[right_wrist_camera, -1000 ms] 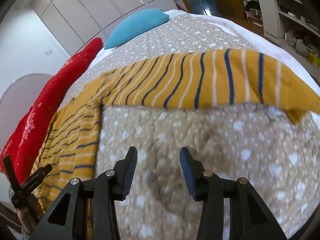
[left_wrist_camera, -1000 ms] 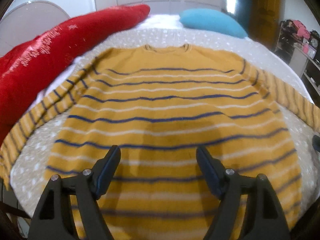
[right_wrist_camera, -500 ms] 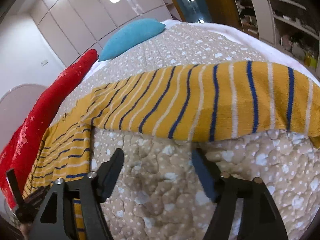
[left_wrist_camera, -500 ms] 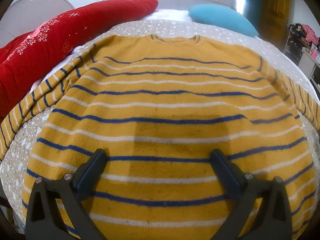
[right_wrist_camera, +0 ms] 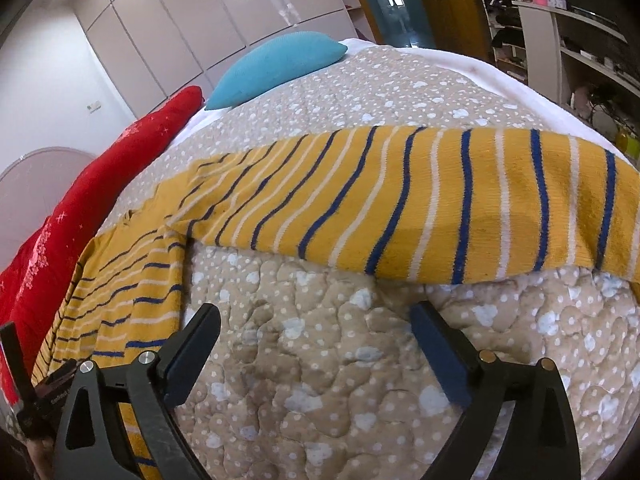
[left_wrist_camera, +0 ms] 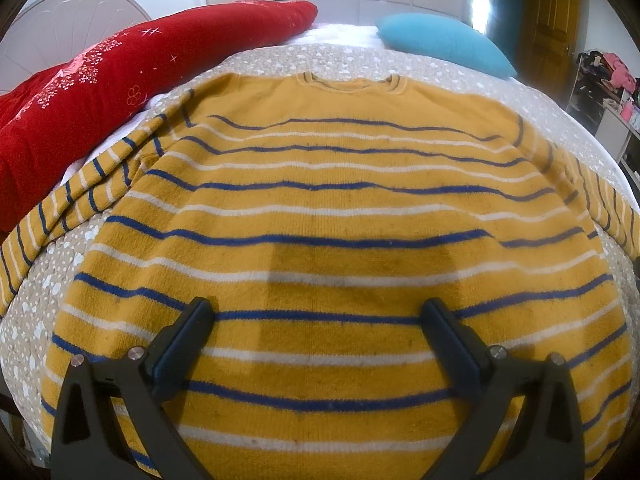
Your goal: Fold small clothes
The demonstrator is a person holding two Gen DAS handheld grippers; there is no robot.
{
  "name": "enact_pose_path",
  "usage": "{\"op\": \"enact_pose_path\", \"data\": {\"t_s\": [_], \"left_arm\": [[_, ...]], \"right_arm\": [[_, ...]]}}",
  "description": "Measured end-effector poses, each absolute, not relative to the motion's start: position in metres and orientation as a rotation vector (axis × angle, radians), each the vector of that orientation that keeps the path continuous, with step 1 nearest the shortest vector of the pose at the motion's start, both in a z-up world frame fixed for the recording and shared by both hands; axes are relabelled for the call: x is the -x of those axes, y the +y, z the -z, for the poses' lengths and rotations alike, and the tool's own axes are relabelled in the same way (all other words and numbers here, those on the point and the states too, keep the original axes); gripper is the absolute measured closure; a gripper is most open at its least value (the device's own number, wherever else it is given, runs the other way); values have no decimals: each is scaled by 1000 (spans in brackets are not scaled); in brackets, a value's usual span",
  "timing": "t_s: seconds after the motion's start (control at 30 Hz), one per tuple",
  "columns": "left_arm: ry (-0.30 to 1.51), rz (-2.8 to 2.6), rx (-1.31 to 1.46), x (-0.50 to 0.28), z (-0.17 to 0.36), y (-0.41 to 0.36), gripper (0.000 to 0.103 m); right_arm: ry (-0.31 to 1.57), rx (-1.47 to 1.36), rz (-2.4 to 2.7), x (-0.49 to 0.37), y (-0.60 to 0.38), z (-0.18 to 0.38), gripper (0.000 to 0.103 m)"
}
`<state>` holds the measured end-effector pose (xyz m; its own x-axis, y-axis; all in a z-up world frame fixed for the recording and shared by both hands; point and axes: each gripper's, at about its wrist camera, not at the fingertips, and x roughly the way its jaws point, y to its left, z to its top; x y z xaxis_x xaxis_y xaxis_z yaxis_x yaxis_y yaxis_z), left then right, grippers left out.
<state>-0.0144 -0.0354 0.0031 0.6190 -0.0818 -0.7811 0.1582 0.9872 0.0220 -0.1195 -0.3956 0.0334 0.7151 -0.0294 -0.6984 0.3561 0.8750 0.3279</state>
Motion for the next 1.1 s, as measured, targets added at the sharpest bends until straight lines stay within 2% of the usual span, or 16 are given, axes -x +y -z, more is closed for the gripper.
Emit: {"op": "enact_pose_path", "data": {"t_s": [0.5,0.57,0.67,0.73,0.8,1.1], "left_arm": [[889,133,-90,16,-4,-36,0],[887,132,-90,17,-4,-36,0],[874,137,-89,19,-4,-36,0],[867,138,-87,20,-4,-35,0],[868,138,-86,20,-4,-35,0],[867,135,-87,21,-4,-36,0]], "right_arm": [[745,-462,240,122,-389,-34,5],[739,-511,233,127,-397,-36,8],[725,-614,225,138,-416,-36,25],[716,-692,221,146,-431,-34,43],[703,-752,224,153,-444,-32,52],[605,-881,333,173,-494,-33,52]]}}
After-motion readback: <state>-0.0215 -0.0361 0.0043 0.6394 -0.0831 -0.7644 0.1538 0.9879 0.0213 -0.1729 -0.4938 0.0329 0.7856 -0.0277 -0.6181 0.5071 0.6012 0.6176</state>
